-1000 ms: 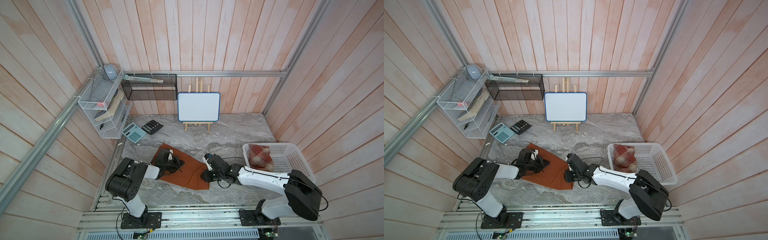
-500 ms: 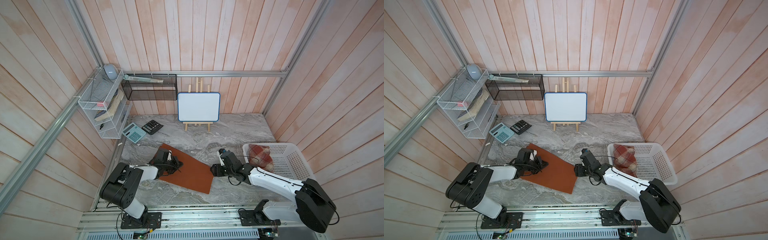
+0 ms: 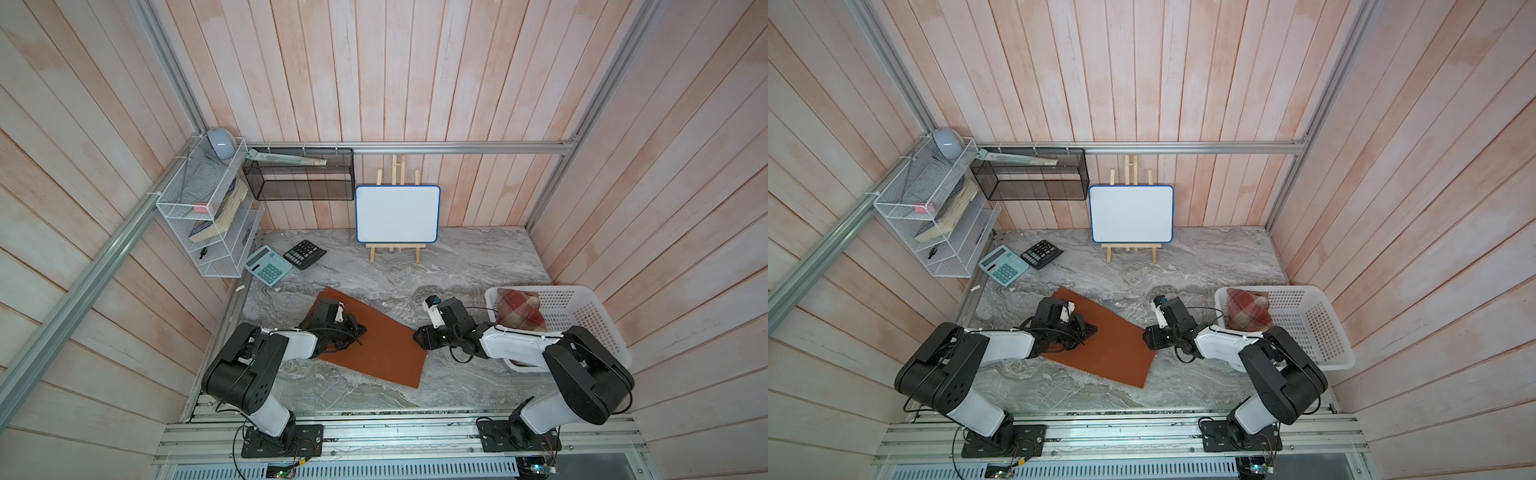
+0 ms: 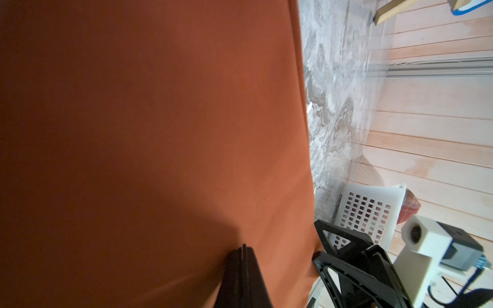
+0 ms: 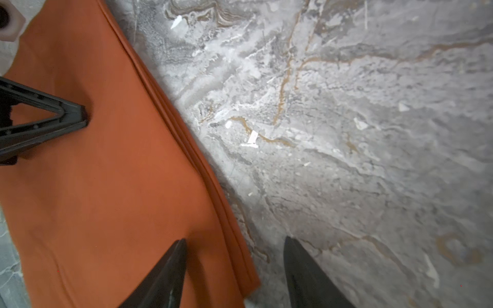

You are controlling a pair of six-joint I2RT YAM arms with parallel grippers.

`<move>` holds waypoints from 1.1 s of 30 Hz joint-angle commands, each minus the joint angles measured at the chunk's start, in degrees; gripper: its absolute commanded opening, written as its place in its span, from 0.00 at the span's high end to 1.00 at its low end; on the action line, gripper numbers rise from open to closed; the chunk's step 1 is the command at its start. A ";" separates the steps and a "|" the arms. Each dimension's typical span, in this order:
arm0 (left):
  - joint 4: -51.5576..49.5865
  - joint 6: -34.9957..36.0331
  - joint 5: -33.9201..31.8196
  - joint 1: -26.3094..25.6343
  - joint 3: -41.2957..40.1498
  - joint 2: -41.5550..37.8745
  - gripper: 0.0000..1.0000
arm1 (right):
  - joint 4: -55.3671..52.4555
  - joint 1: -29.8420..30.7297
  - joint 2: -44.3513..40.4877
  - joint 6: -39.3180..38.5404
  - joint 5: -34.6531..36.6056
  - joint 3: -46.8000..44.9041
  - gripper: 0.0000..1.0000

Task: Roll up the skirts
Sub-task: Roll the skirt at the center of the board.

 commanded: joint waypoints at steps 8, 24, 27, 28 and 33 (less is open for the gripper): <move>0.58 1.04 1.01 -0.11 -0.10 1.72 0.99 | -5.11 1.32 -1.97 4.56 -5.16 -3.13 0.88; -3.00 5.09 2.45 -1.00 4.03 0.20 0.99 | -9.01 9.84 -20.41 21.79 -3.20 -12.54 0.95; -3.28 4.15 3.17 -2.14 3.93 -1.76 0.99 | -9.93 9.67 -19.41 22.21 -1.70 -12.08 0.94; -3.80 3.83 3.30 -2.75 3.54 -3.18 0.99 | -10.72 9.60 -18.84 22.16 -1.33 -11.56 0.87; -6.52 2.98 3.42 -8.50 0.88 -9.47 0.99 | -10.94 9.65 -19.11 22.75 -1.91 -12.70 0.66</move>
